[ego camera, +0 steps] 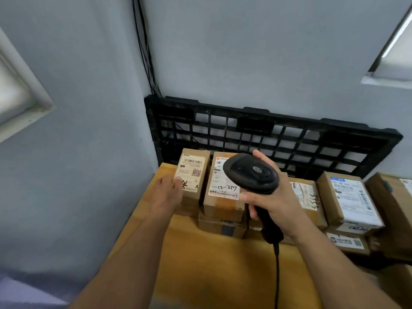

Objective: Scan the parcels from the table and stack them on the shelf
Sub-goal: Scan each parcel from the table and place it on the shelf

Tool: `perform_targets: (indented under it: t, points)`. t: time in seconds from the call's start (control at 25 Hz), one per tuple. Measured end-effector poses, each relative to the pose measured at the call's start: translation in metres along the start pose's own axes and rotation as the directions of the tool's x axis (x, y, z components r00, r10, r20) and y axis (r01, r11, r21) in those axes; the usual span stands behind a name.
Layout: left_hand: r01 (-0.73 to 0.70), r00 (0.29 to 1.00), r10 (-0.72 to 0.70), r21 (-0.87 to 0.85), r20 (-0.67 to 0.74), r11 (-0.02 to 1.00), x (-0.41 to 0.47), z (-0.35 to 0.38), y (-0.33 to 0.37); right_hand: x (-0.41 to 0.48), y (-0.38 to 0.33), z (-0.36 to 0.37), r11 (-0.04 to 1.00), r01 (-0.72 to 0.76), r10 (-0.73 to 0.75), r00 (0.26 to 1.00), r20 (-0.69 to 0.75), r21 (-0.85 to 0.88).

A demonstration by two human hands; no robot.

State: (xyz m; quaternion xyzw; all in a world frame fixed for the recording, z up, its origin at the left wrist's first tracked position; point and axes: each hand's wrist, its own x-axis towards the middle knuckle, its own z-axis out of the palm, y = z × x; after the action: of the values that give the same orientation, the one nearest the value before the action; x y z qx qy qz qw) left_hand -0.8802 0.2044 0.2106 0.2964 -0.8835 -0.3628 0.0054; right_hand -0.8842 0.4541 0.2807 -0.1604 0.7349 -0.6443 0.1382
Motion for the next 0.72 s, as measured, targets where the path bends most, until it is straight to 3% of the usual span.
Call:
perform_targets:
  t: [0.2,0.44,0.6,0.72]
  points:
    - [-0.008,0.997,0.009,-0.019,0.071,1.000,0.020,0.000,0.000,0.032,0.010,0.015,0.997,-0.072,0.072,0.997,0.002,0.029]
    - [0.096,0.991,-0.045,-0.433,0.128,0.896,0.038,0.008,-0.018,0.053,0.029,0.026,0.983,-0.157,0.155,0.988,0.026,0.095]
    - [0.337,0.924,-0.144,-0.573,0.355,0.747,0.048,0.008,-0.031,0.056,0.034,0.028,0.970,-0.189,0.185,0.982,0.037,0.153]
    - [0.400,0.837,-0.096,-0.482,0.540,0.780,0.046,0.004,-0.032,0.057,0.033,0.029,0.966,-0.212,0.206,0.977,0.058,0.149]
